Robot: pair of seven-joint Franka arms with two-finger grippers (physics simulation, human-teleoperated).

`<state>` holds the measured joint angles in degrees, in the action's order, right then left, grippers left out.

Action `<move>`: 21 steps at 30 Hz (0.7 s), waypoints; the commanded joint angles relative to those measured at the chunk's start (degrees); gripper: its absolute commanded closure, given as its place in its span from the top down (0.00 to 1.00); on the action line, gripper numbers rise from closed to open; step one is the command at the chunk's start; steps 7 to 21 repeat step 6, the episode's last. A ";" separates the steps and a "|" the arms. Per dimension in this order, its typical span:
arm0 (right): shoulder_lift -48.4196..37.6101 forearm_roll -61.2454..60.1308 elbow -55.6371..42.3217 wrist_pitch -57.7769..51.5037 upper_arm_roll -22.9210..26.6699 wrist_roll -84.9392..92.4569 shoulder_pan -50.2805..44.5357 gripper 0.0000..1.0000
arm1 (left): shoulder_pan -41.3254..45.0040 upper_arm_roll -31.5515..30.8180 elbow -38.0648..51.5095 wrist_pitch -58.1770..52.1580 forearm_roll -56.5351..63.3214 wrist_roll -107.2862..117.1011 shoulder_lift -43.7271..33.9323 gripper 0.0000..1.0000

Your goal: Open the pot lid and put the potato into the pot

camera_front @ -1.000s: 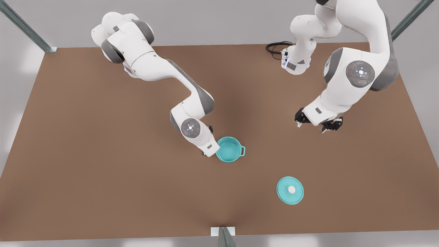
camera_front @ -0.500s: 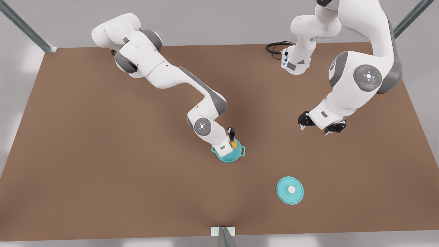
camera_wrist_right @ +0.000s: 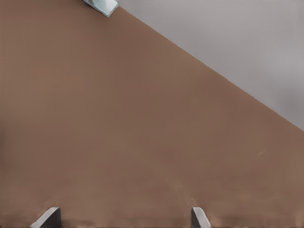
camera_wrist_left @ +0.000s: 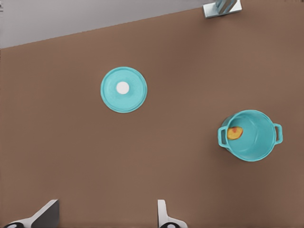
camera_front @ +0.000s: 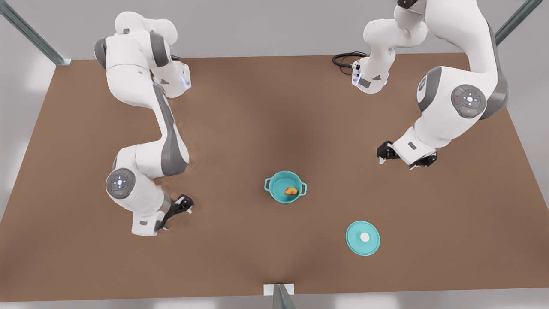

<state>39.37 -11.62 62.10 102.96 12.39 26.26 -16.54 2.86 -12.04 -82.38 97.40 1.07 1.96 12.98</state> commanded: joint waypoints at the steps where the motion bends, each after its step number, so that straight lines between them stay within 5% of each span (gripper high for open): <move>1: -2.71 0.19 4.07 -21.58 0.97 -4.02 5.11 1.00 | 0.13 -0.09 0.02 -0.02 -0.01 2.44 0.02 1.00; 3: -8.87 6.00 16.21 -13.40 1.76 -4.11 5.20 1.00 | 0.13 -0.09 0.02 -0.02 -0.01 2.61 -0.06 1.00; 21: -9.05 5.91 16.74 -13.49 1.67 -4.99 4.76 1.00 | 0.13 -0.09 0.02 -0.10 -0.01 2.61 0.02 1.00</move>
